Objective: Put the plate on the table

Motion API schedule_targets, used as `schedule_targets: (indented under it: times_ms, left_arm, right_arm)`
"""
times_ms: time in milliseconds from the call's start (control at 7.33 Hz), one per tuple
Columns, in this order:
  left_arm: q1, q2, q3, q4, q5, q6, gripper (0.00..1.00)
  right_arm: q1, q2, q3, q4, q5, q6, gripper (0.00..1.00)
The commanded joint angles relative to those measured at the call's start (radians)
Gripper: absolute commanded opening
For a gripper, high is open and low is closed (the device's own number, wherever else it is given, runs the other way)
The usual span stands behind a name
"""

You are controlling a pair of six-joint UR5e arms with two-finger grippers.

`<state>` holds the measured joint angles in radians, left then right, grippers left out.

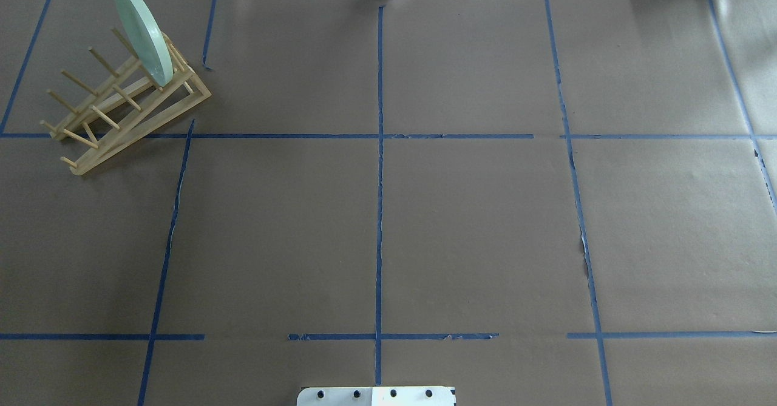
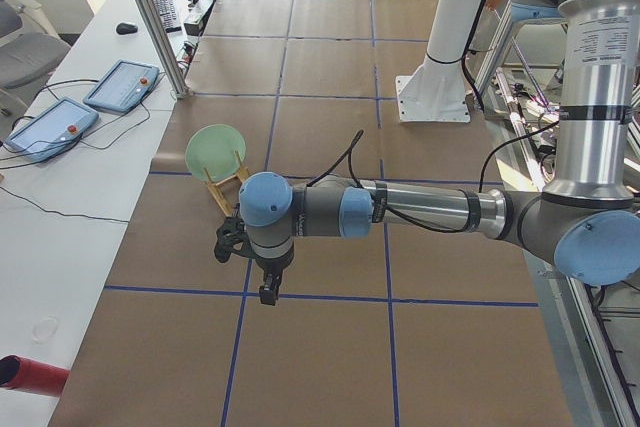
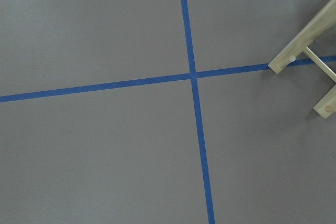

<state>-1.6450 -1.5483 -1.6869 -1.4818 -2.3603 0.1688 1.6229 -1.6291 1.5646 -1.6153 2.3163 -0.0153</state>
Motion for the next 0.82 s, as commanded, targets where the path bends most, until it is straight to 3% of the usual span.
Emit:
schedule_targets:
  times_ms: [0,273,545,682]
  left_arm:
    - [0.001,-0.007,-0.008,-0.014,-0.001,0.0,1.0]
    - [0.002,-0.018,-0.001,-0.015,-0.004,-0.005,1.0]
    - [-0.001,-0.119,0.012,-0.031,0.041,-0.008,1.0]
    - [-0.001,-0.163,0.027,-0.14,0.094,-0.009,1.0]
  right_arm:
    - [0.0,0.0,0.0,0.0,0.0,0.0,1.0]
    - [0.0,0.0,0.0,0.0,0.0,0.0,1.0]
    - [0.0,0.0,0.0,0.0,0.0,0.0,1.0]
    - [0.0,0.0,0.0,0.0,0.0,0.0,1.0]
